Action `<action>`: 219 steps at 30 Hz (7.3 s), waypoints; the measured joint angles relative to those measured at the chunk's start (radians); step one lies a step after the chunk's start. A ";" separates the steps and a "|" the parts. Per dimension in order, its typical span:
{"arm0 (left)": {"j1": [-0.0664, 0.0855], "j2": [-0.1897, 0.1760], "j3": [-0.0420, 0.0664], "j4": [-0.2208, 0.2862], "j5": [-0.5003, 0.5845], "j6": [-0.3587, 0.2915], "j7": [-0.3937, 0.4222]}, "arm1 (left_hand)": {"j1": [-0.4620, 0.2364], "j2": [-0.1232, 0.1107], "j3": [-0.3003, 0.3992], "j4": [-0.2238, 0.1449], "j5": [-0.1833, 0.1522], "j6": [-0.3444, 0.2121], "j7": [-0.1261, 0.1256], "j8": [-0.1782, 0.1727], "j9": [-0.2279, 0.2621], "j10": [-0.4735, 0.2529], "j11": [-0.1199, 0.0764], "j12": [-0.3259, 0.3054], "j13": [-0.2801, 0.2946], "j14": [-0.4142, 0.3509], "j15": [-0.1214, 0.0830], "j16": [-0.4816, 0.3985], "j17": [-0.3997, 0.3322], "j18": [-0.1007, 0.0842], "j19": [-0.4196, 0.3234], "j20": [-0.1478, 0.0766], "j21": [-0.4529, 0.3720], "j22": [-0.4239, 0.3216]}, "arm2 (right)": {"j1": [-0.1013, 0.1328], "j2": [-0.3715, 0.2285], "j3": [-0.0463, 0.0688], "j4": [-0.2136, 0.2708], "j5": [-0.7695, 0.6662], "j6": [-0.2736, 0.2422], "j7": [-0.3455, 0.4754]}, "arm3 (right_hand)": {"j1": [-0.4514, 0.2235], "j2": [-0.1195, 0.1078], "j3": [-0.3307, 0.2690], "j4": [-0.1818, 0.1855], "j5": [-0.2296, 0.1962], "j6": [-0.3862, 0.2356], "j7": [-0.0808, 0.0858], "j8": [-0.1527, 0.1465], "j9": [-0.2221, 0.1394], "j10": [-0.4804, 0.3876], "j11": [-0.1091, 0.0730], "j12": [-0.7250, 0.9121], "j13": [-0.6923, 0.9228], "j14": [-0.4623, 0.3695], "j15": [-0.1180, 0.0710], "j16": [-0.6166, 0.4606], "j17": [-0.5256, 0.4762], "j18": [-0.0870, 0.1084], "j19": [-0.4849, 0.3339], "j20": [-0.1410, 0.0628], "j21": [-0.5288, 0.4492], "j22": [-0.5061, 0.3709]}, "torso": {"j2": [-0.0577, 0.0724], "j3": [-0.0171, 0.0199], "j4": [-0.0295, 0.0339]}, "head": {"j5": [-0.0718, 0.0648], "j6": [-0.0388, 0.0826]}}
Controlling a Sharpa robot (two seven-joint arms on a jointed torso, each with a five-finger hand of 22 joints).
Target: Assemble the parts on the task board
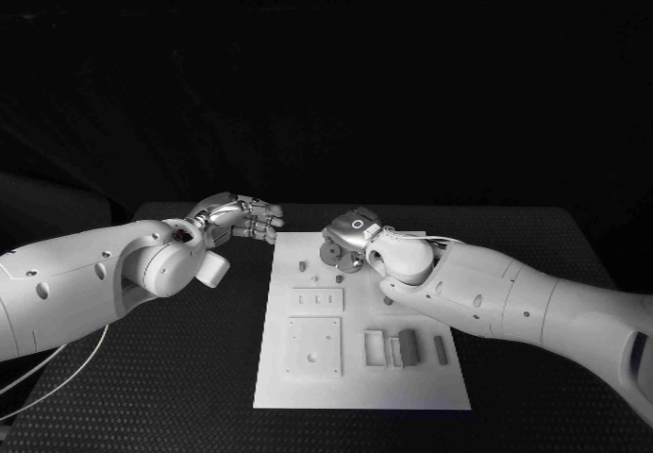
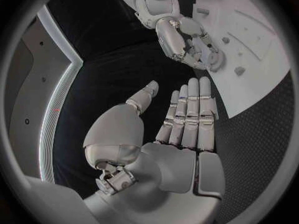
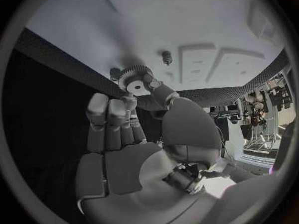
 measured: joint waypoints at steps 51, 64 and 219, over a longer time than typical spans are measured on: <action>0.000 0.005 0.000 -0.002 0.000 0.000 0.000 | 0.000 0.000 0.000 0.000 0.000 0.000 0.000 0.000 0.000 0.000 0.000 -0.001 0.001 0.000 0.000 0.000 0.002 -0.009 0.000 0.000 -0.004 0.002 | -0.004 0.033 -0.002 -0.064 0.038 0.009 0.022 | 0.006 -0.004 0.000 0.006 0.004 -0.018 0.021 -0.023 0.004 -0.006 0.006 0.000 -0.013 0.002 0.005 -0.013 -0.003 0.000 -0.004 0.000 -0.006 0.000 | 0.000 -0.0005 -0.0005 | 0.001 -0.009; 0.001 0.005 0.000 -0.002 0.000 0.000 0.000 | 0.000 0.000 0.000 0.000 0.000 0.000 0.000 0.000 0.000 0.000 0.000 -0.004 0.001 0.000 0.000 0.000 0.003 0.001 0.000 0.000 -0.004 0.001 | -0.004 0.035 -0.004 -0.071 0.062 0.019 0.030 | 0.007 -0.037 0.000 0.023 0.004 -0.055 0.058 -0.074 -0.022 -0.017 0.016 -0.004 -0.025 -0.001 0.016 -0.017 -0.003 0.000 -0.006 0.002 -0.014 0.000 | 0.000 0.0001 -0.0012 | 0.002 -0.010; 0.005 -0.013 0.000 -0.043 -0.034 0.006 0.004 | 0.000 0.000 0.000 0.000 0.000 0.004 -0.004 -0.004 0.001 0.018 -0.003 -0.012 0.006 0.003 0.003 -0.016 0.017 0.000 0.004 -0.004 -0.012 0.007 | -0.061 -0.232 0.050 -0.187 0.586 0.001 0.405 | 0.068 -0.050 -0.069 0.028 0.004 -0.090 0.098 -0.044 0.007 0.030 0.048 -0.574 -0.392 -0.076 0.048 -0.174 -0.073 0.000 -0.070 0.066 -0.150 -0.021 | -0.019 0.0281 -0.0387 | -0.005 -0.023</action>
